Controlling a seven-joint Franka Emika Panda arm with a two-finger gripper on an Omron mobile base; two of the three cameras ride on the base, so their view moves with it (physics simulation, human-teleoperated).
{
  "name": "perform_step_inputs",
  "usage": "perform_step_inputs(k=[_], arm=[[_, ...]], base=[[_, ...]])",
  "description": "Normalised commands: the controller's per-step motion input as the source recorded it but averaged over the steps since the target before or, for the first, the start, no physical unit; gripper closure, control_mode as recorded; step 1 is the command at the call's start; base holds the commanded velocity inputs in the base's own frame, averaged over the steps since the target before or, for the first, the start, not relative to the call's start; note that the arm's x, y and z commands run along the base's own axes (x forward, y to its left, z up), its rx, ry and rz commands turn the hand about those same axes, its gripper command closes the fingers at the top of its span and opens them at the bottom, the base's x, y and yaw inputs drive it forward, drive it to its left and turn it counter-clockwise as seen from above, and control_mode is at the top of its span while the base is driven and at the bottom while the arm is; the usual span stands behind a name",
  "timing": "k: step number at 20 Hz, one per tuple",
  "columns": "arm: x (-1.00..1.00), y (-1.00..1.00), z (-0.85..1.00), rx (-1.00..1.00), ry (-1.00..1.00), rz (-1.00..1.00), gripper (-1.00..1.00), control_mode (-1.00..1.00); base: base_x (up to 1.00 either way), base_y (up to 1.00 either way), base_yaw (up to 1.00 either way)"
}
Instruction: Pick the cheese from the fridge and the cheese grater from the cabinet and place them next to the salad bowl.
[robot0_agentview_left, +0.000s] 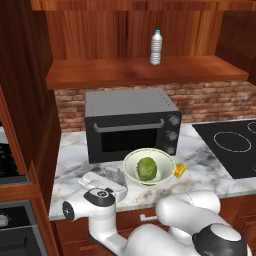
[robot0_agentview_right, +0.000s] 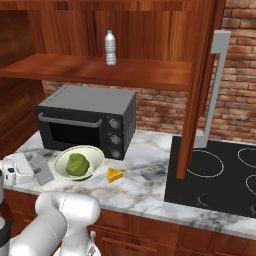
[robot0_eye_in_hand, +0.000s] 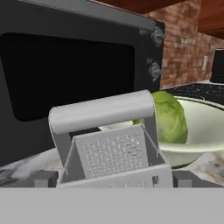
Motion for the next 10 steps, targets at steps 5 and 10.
perform_step_inputs(k=[5, 10], arm=[[0.0, -0.09, 0.07, 0.0, -0.03, 0.0, -1.0, -1.0], [0.0, -0.07, 0.23, 0.0, -0.05, 0.0, -1.0, -1.0]], base=[[0.0, 0.0, 0.0], [0.0, 0.0, 0.0]])
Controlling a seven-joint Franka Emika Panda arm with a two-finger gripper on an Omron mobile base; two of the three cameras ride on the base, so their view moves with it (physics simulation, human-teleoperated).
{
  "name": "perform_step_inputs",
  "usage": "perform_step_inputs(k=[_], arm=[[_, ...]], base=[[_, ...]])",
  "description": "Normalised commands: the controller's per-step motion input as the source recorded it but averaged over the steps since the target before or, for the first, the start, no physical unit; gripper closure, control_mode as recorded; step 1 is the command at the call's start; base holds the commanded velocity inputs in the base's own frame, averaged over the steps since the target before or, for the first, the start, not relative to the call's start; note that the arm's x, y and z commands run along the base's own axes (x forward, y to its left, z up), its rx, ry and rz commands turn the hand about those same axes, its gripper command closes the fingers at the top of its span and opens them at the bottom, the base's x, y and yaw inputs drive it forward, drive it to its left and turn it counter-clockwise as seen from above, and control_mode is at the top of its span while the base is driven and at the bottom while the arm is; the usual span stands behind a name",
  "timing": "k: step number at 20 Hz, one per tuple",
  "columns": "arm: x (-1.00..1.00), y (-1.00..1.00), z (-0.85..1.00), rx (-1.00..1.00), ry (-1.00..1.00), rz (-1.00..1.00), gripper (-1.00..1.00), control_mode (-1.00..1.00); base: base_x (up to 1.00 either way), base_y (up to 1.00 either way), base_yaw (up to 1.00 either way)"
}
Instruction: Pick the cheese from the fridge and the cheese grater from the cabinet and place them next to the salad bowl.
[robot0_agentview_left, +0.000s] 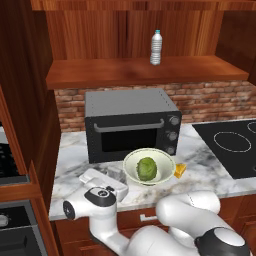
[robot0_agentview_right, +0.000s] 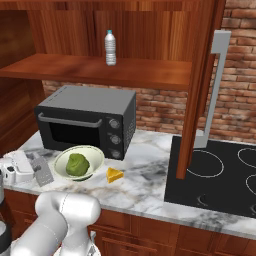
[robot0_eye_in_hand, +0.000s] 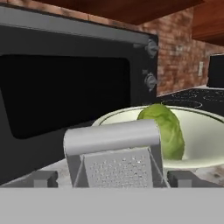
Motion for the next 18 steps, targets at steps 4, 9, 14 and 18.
perform_step_inputs(k=[4, 9, 14, 18], arm=[[-0.08, -0.06, 0.36, 0.0, -0.12, 0.0, -1.0, -1.0], [-0.2, -0.07, 0.52, 0.0, -0.18, 0.0, -1.0, -1.0], [-0.25, -0.19, 0.61, 0.01, -0.21, 0.0, -1.0, -1.0], [-0.28, -0.38, 0.66, 0.04, -0.24, 0.0, -1.0, -1.0]], base=[[0.0, 0.0, 0.0], [0.0, 0.0, 0.0], [0.0, 0.0, 0.0], [0.0, 0.0, 0.0]])
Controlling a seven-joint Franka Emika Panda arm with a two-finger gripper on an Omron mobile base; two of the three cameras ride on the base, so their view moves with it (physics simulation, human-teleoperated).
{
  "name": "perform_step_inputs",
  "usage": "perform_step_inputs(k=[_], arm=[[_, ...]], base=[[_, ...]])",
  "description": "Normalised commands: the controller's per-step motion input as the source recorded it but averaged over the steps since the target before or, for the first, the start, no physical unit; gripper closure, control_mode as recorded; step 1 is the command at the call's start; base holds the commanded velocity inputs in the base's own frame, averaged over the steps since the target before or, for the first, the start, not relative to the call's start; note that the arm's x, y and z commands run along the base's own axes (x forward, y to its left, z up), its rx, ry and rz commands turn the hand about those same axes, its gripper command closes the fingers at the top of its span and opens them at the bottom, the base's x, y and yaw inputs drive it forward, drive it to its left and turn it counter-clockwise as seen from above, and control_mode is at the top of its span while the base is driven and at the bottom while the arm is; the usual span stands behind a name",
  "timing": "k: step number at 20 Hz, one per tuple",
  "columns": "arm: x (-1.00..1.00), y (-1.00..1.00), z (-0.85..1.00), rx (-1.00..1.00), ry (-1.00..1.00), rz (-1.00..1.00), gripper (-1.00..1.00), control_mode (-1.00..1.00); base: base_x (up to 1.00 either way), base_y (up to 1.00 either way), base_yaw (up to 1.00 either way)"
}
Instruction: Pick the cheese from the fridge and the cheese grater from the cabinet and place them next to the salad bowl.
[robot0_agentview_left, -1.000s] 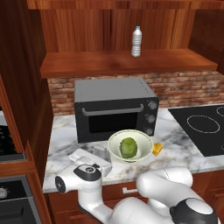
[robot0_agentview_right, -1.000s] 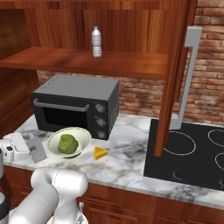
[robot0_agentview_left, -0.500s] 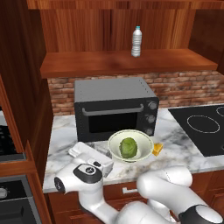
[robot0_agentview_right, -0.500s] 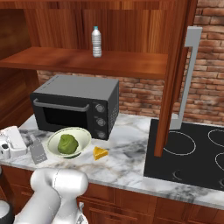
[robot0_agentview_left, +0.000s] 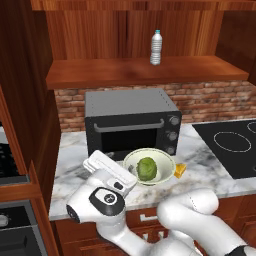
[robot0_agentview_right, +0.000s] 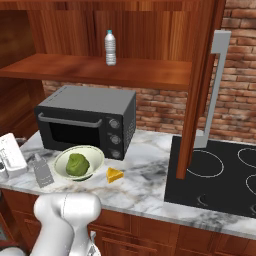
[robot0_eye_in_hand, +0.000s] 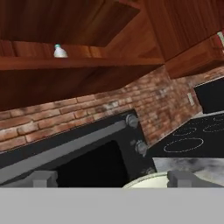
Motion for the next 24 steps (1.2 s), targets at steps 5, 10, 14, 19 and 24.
perform_step_inputs(k=[5, 10, 14, 19, 24], arm=[[-0.36, -0.4, 0.64, 0.04, -0.23, 0.0, -1.0, -1.0], [-0.63, -0.29, 0.84, 0.04, -0.28, 0.0, -1.0, -1.0], [-0.65, -0.66, 0.84, 0.06, -0.14, -0.02, -1.0, -1.0], [-0.47, -0.98, 0.55, 0.07, -0.02, -0.05, -1.0, -1.0], [-0.63, -1.0, 0.46, 0.06, 0.0, -0.05, -1.0, -1.0]], base=[[0.0, 0.0, 0.0], [0.0, 0.0, 0.0], [0.0, 0.0, 0.0], [0.0, 0.0, 0.0], [0.0, 0.0, 0.0]])
